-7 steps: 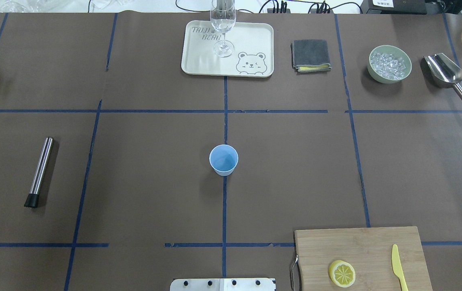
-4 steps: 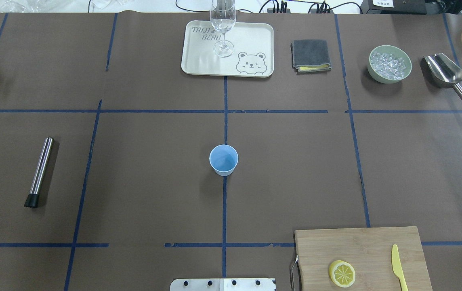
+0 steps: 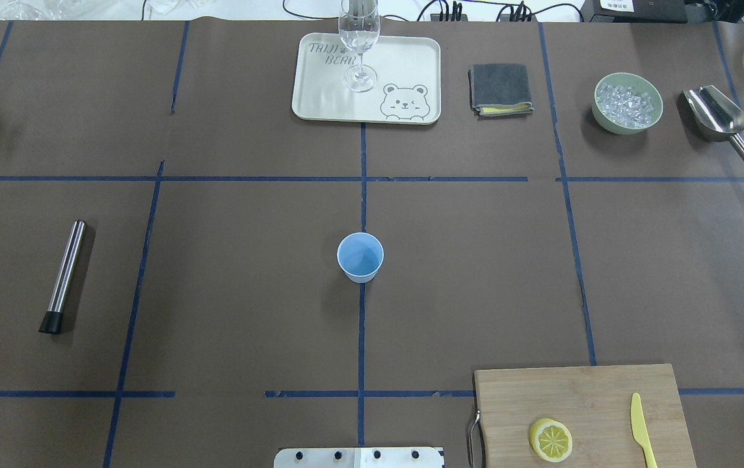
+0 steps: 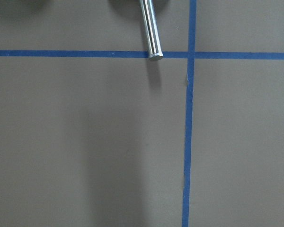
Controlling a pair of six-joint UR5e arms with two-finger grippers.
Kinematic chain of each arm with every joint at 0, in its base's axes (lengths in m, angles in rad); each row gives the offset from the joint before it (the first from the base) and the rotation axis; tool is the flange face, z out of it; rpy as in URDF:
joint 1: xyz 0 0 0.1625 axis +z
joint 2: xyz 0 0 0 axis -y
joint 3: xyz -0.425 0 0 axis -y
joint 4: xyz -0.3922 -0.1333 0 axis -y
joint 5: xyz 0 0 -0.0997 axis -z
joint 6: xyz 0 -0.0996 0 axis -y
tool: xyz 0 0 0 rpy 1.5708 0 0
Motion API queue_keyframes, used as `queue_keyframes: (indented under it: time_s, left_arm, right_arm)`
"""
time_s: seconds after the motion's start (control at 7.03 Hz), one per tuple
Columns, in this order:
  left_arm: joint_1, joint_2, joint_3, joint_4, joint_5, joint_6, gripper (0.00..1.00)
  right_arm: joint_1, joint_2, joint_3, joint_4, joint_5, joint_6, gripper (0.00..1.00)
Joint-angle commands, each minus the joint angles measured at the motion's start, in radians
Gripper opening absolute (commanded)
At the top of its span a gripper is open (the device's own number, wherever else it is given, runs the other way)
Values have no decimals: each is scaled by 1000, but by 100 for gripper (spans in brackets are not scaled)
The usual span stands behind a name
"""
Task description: Squeeze lemon into cup
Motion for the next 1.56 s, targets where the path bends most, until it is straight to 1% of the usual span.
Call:
queue_keyframes:
  time_s: [0.0, 0.14, 0.28, 0.43, 0.57, 0.71, 0.85, 1.0, 1.14, 1.28, 1.42]
  left_arm:
    - [1, 3, -7, -12, 6, -2, 100]
    - [0, 3, -8, -17, 6, 0, 100]
    - [1, 3, -5, -28, 5, 0, 100]
    - [0, 3, -10, -28, 0, -2, 100]
    - [0, 6, -35, -28, -1, -2, 100]
    - [1, 6, -34, -37, -3, -2, 100]
    - [1, 8, -28, -57, -3, -5, 100]
    - [1, 8, -34, -57, -3, -7, 100]
    - [1, 8, -33, -58, -3, -1, 100]
    - [1, 6, -28, -63, -3, -2, 100]
    - [3, 6, -28, -66, -3, 0, 100]
  right_arm:
    - [-97, -3, 31, 42, -1, 138, 100]
    - [-125, -31, 76, 114, 1, 213, 100]
    - [-203, -71, 110, 235, -2, 351, 100]
    - [-283, -112, 118, 395, -10, 518, 100]
    - [-338, -132, 124, 483, -11, 627, 100]
    - [-415, -135, 182, 498, -20, 786, 100]
    - [-514, -175, 283, 498, -65, 909, 100]
    - [-658, -183, 352, 500, -155, 1035, 100]
    - [-863, -180, 423, 500, -342, 1202, 100]
    - [-964, -178, 464, 500, -408, 1263, 100]
    - [-1098, -178, 498, 500, -533, 1342, 100]
